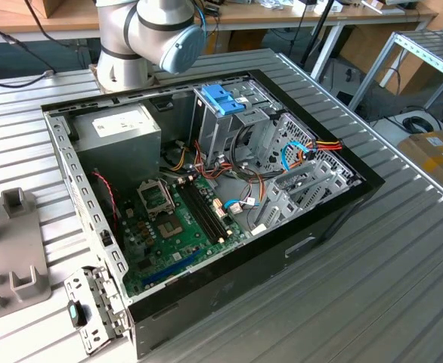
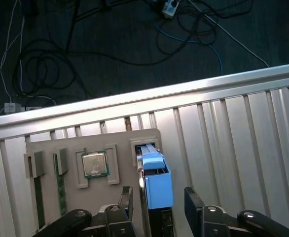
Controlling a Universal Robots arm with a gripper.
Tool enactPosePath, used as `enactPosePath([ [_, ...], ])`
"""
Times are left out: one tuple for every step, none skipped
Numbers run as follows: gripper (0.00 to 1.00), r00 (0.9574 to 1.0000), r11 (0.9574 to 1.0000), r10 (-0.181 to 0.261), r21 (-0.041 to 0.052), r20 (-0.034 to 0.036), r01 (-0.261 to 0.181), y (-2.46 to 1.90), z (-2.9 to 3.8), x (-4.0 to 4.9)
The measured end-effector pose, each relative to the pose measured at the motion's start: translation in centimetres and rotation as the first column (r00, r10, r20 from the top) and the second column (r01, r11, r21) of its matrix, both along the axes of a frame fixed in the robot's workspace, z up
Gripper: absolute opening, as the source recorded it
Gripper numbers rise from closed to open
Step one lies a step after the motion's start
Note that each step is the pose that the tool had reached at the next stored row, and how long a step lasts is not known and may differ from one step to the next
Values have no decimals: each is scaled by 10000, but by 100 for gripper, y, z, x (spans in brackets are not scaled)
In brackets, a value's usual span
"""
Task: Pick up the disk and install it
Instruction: 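Pick up the disk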
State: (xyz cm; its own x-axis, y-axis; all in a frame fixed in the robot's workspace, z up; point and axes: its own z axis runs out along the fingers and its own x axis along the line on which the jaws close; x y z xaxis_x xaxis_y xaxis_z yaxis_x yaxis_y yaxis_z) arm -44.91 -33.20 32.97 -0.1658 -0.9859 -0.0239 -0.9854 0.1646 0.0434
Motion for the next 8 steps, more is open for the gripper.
enactPosePath([
  [54, 9997, 9997, 226, -2, 0, -226, 1, -4, 0],
  [54, 9993, 9993, 365, -1, 0, -365, 0, -8, 0],
  [54, 9990, 9990, 447, -1, 1, -447, 0, -14, -1],
  [54, 9988, 9988, 482, -1, 2, -482, 0, -20, -1],
  [54, 9987, 9987, 517, -2, -1, -517, 2, -27, -6],
  [54, 9986, 9986, 532, -1, 1, -532, 2, -32, -11],
  [54, 9985, 9985, 542, -1, 1, -542, 2, -37, -13],
  [54, 9985, 9985, 552, -1, 2, -552, 2, -45, -14],
])
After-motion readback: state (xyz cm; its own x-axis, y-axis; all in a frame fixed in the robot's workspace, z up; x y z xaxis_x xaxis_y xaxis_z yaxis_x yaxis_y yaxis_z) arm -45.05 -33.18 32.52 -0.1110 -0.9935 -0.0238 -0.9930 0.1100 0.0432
